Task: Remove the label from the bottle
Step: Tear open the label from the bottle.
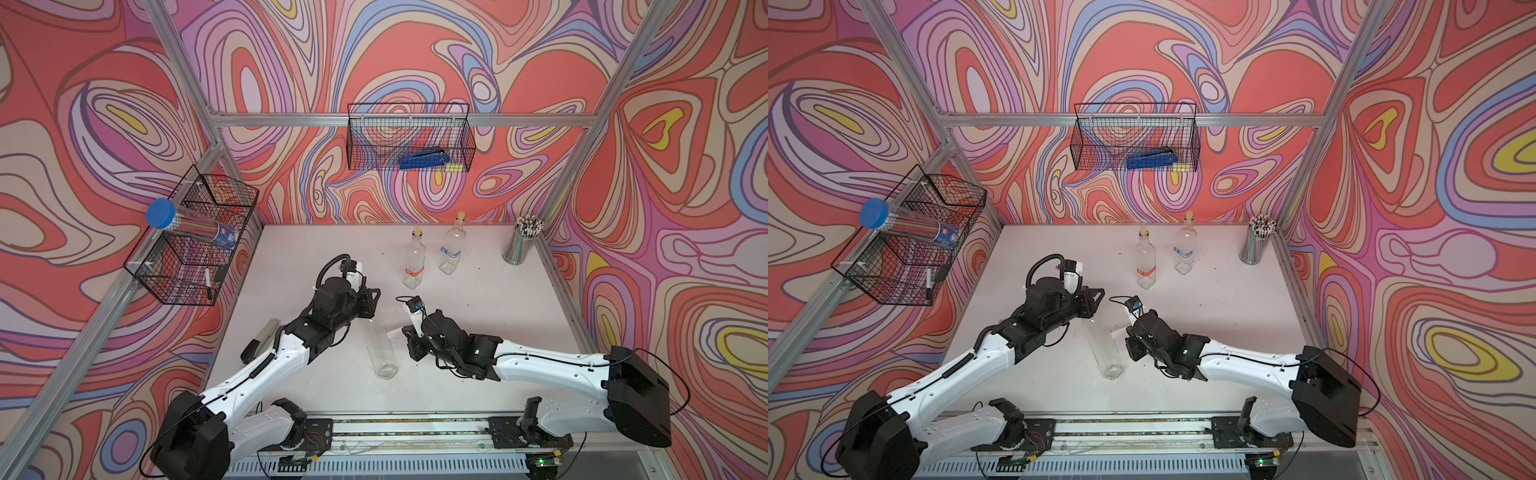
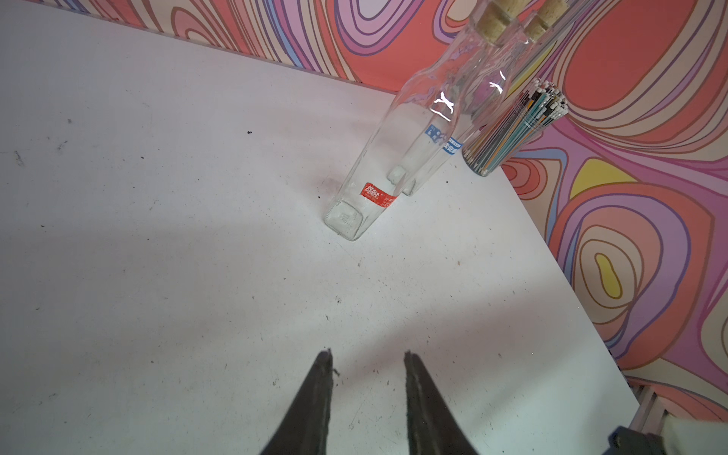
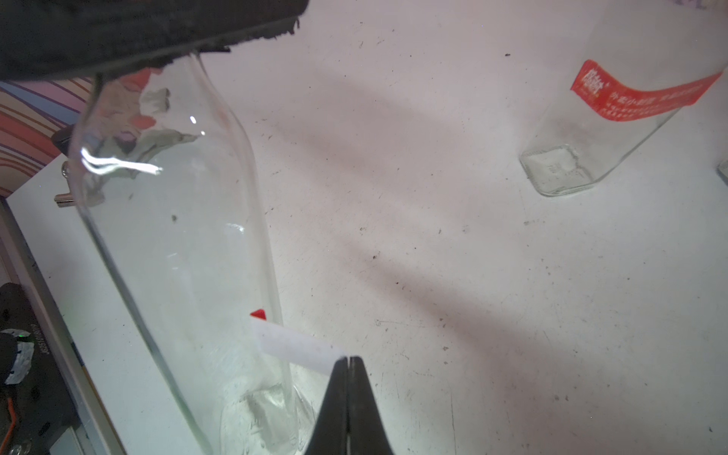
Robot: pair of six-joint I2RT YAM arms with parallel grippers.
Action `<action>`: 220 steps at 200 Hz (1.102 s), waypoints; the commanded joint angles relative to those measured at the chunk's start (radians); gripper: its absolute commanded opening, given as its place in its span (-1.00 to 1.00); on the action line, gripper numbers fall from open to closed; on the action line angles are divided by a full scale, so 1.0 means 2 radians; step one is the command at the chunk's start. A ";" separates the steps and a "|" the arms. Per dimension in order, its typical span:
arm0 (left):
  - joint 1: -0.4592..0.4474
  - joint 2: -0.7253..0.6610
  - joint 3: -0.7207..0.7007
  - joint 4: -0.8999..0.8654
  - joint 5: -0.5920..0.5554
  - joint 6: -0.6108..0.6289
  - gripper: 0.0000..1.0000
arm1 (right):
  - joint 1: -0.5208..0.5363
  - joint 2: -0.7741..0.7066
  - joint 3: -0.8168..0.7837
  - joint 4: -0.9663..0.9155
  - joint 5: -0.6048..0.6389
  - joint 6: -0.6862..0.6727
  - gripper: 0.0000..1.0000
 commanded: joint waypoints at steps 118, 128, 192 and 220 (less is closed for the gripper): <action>0.000 -0.008 0.004 -0.032 -0.014 0.031 -1.00 | -0.005 -0.010 -0.006 -0.017 0.035 -0.001 -1.00; 0.000 -0.008 0.003 -0.032 -0.014 0.031 -1.00 | -0.005 -0.010 -0.006 -0.017 0.034 -0.001 -1.00; 0.000 -0.009 0.001 -0.031 -0.014 0.030 -1.00 | -0.007 -0.010 -0.009 -0.017 0.037 0.003 -1.00; -0.001 -0.010 0.000 -0.031 -0.015 0.030 -1.00 | -0.006 -0.011 -0.012 -0.016 0.040 0.005 -1.00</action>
